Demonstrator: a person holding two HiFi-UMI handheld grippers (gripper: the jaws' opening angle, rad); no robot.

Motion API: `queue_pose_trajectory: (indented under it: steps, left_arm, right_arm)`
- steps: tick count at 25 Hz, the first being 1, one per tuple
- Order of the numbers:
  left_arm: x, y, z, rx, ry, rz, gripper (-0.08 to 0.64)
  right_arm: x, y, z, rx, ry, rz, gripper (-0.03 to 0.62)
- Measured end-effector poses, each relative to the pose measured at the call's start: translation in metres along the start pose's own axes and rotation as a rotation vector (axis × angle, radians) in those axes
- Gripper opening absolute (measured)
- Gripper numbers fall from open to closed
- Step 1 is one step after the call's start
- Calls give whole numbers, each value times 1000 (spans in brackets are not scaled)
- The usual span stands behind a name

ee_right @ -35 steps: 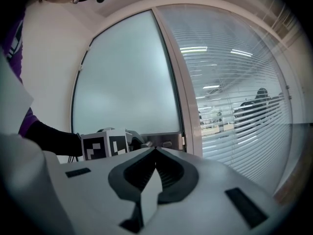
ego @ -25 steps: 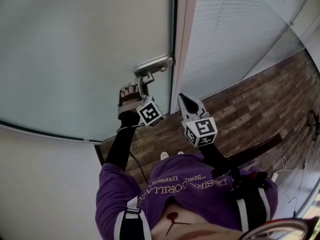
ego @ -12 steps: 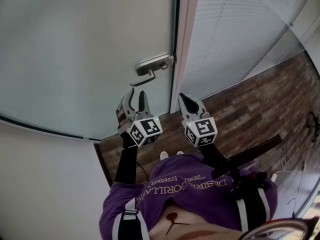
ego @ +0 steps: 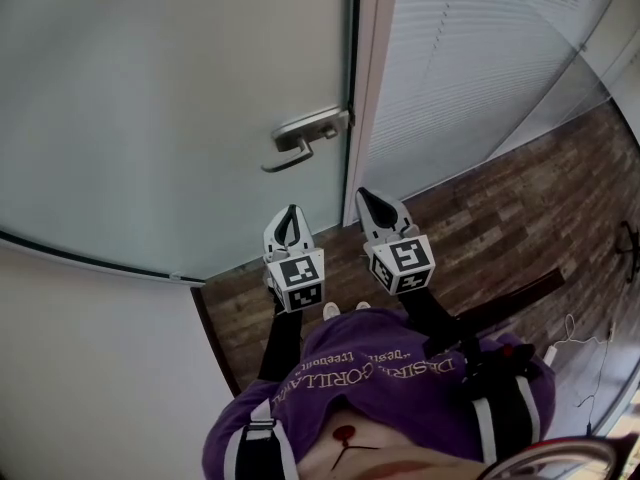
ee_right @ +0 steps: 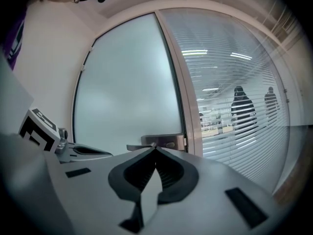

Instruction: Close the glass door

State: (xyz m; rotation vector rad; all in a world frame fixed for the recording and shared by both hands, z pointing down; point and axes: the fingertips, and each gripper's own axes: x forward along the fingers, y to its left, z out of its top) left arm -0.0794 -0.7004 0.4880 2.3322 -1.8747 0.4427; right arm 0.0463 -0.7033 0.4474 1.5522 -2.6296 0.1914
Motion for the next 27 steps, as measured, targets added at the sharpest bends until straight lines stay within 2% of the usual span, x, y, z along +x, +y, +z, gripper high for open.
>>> queue_pose_trajectory:
  steps: [7, 21, 27]
  left_arm:
    - [-4, -5, -5, -20, 16, -20, 0]
    - [-4, 5, 11, 34, -12, 22, 0]
    - [1, 3, 8, 34, -12, 24, 0]
  right_arm:
    - [-1, 4, 2, -13, -1, -6, -11]
    - [6, 3, 5, -23, 0, -3, -11]
    - [10, -2, 5, -25, -6, -3, -11]
